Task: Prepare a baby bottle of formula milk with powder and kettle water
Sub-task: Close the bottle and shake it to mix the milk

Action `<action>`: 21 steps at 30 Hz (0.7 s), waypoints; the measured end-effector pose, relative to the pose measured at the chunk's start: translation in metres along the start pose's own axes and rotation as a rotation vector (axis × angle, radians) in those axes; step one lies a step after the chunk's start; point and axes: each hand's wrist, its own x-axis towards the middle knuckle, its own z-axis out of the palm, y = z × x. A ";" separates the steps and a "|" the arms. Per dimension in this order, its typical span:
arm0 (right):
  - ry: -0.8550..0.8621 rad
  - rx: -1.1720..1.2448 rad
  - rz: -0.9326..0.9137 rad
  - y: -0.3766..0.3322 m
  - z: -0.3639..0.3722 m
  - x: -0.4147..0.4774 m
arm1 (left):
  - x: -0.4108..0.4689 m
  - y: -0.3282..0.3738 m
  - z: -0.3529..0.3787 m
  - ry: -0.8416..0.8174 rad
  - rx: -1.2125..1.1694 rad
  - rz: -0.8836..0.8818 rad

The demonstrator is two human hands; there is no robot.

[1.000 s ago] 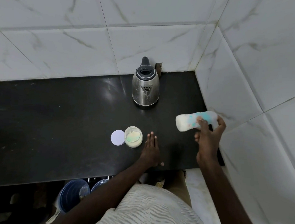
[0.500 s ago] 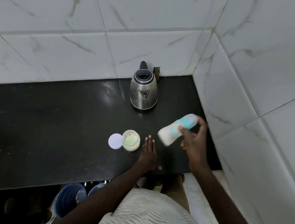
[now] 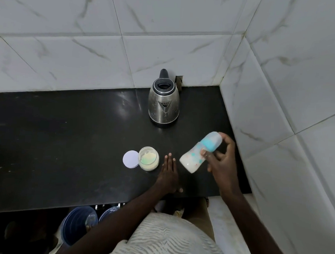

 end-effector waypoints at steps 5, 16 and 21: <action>0.249 0.146 -0.038 -0.011 -0.006 0.012 | -0.005 0.003 -0.005 0.005 -0.001 -0.013; -0.166 -0.302 -0.306 -0.008 -0.011 0.009 | -0.005 0.002 -0.010 -0.046 -0.003 -0.008; -0.215 -0.387 -0.319 -0.001 -0.016 0.011 | -0.004 0.002 -0.008 -0.051 0.012 -0.010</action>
